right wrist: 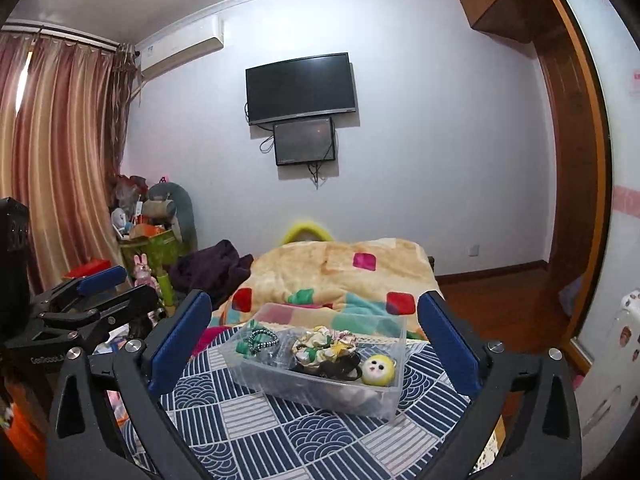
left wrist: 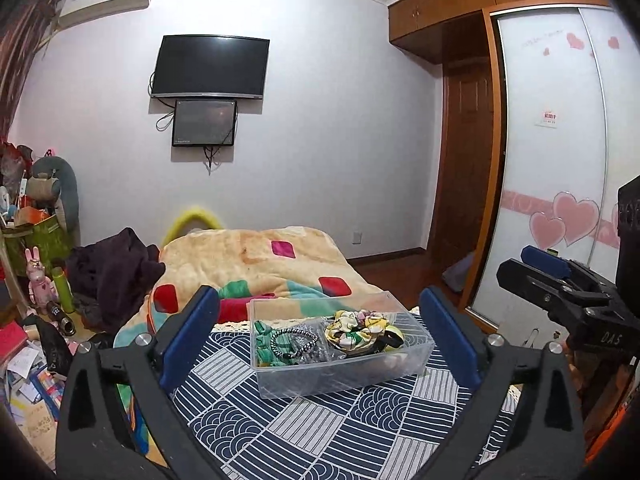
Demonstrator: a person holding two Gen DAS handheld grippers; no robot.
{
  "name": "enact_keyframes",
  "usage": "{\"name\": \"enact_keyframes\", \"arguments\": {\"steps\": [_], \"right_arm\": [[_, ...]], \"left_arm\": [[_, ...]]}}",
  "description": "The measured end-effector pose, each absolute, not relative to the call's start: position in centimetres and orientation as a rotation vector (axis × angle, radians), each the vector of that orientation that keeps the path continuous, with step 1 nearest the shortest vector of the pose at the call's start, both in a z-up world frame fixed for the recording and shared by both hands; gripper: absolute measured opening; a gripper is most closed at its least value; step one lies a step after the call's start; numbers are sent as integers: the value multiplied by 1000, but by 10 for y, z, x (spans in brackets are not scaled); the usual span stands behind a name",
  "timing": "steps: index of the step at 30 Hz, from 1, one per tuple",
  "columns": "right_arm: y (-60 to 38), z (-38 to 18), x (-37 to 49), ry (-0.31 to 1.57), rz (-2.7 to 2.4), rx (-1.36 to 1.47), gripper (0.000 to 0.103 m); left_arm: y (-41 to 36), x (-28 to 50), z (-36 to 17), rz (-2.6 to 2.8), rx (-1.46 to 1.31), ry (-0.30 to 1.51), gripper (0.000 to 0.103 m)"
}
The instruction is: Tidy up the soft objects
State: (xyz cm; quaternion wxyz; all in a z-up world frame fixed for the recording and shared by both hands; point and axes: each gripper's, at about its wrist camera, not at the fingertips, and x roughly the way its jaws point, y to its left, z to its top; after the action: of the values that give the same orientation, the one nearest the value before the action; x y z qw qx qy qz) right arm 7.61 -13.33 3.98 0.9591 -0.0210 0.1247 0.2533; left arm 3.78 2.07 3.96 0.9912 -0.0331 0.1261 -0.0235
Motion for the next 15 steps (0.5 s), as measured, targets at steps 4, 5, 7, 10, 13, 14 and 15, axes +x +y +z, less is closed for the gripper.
{"name": "enact_keyframes", "arguments": {"steps": [4, 5, 7, 10, 13, 14, 15], "right_arm": [[-135, 39, 73, 249, 509, -39, 103], [-135, 39, 73, 249, 509, -39, 103], [-137, 37, 71, 249, 511, -39, 103], [-137, 37, 71, 249, 510, -42, 103], [-138, 37, 70, 247, 512, -41, 103], [-138, 37, 70, 246, 513, -41, 103], [-138, 38, 70, 246, 514, -41, 103]], "left_arm": [[20, 40, 39, -42, -60, 253, 101], [20, 40, 39, -40, -59, 252, 101], [19, 40, 38, -42, -61, 253, 101], [20, 39, 38, -45, -65, 256, 101], [18, 39, 39, -42, -57, 253, 101], [18, 39, 39, -41, -54, 252, 101], [17, 38, 39, -41, -53, 250, 101]]}}
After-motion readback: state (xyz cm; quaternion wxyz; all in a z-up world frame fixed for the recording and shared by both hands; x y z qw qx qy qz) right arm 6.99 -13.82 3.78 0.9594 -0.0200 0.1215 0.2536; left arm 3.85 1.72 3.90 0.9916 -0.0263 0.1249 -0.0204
